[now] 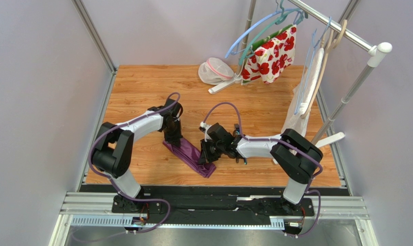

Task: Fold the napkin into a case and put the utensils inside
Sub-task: Stuff the top corner of the smaller-rectangle-folded napkin at the center of the board.

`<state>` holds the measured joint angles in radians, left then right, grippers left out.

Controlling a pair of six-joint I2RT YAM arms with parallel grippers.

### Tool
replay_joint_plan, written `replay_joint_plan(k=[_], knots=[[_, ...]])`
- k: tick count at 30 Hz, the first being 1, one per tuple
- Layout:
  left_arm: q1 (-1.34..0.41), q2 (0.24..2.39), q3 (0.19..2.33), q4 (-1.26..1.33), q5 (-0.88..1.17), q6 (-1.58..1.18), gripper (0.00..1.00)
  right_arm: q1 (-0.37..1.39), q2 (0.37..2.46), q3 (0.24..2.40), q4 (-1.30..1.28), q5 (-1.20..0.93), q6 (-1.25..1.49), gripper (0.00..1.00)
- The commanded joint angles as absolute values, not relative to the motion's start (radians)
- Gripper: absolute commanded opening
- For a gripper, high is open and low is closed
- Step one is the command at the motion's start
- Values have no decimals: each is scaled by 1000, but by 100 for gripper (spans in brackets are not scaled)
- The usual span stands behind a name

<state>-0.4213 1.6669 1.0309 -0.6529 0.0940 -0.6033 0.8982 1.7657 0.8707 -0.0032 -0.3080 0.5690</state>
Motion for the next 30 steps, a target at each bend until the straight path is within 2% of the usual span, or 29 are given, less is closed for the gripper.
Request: replay_joint_plan(k=[1,11,19,23,30], knots=[[-429,1713,1011,-669,48,-611,1,885,1832,813,-207,-173,523,0],[-433,1766,1092,-787,-78,-623,0,859,1753,735,-271,-51,555,0],[-433,1675,997,-684,-46,-575,0,848,1724,707,-278,-2,540,0],[-442,1646,979,-638,38,-564,0,848,1709,724,-271,-26,497,0],[-469,1565,1012,-647,83,-584,3,862,1597,771,-298,-119,431,9]])
